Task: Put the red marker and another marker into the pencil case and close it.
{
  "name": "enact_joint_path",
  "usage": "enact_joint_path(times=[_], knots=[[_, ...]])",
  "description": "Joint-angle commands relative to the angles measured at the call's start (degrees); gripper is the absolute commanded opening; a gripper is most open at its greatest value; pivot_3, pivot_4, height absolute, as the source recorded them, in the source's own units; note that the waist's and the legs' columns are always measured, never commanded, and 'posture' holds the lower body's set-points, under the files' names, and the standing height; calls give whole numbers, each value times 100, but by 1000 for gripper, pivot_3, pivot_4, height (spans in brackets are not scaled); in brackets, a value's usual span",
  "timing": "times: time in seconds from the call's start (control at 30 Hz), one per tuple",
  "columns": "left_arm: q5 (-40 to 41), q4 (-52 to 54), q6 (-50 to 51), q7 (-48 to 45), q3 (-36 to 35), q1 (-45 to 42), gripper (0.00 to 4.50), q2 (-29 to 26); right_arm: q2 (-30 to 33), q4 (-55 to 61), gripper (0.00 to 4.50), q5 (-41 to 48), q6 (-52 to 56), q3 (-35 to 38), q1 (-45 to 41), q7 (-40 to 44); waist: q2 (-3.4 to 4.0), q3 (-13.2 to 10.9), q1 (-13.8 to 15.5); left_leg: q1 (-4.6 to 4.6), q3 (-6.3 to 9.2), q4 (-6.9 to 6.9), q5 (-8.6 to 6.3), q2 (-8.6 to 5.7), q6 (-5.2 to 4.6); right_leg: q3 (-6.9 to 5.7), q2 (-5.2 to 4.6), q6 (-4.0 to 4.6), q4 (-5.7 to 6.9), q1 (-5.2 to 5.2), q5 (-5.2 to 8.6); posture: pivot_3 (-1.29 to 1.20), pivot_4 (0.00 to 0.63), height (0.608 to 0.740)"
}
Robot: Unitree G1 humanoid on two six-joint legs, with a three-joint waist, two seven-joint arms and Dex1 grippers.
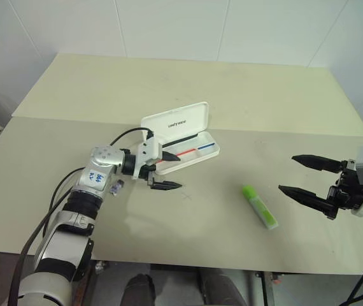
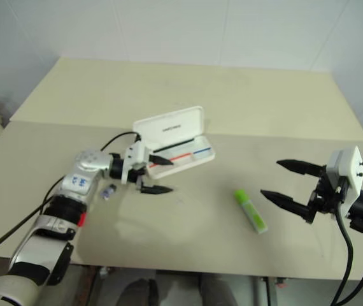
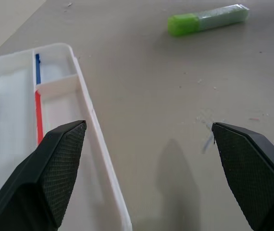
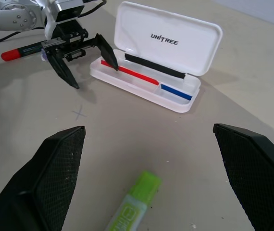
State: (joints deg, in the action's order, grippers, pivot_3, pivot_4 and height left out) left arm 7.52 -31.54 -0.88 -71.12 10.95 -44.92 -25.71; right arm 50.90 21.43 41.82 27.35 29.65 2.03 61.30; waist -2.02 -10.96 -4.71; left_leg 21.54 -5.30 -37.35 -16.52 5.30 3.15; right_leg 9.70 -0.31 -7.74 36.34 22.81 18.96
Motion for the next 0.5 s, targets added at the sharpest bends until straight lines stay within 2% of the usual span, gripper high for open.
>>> enact_joint_path(times=[0.03, 0.5], knots=[[-182, -202, -25, 185, 22, -194, 4493, 43, -13, 82, 4500, -21, -122, 113, 5, -65, 0, 0, -5, -1, 0, 2, 0, 0, 0, 0, 0, 0, 0, 0, 0, 0, 150, 740], [-618, -1025, 41, 219, 206, -727, 4493, 239, 46, 151, 4500, 0, -148, 298, 222, -87, -2, -1, 14, 1, 2, 3, 0, -3, 0, 0, -1, -1, -6, -1, 0, 0, 150, 740]])
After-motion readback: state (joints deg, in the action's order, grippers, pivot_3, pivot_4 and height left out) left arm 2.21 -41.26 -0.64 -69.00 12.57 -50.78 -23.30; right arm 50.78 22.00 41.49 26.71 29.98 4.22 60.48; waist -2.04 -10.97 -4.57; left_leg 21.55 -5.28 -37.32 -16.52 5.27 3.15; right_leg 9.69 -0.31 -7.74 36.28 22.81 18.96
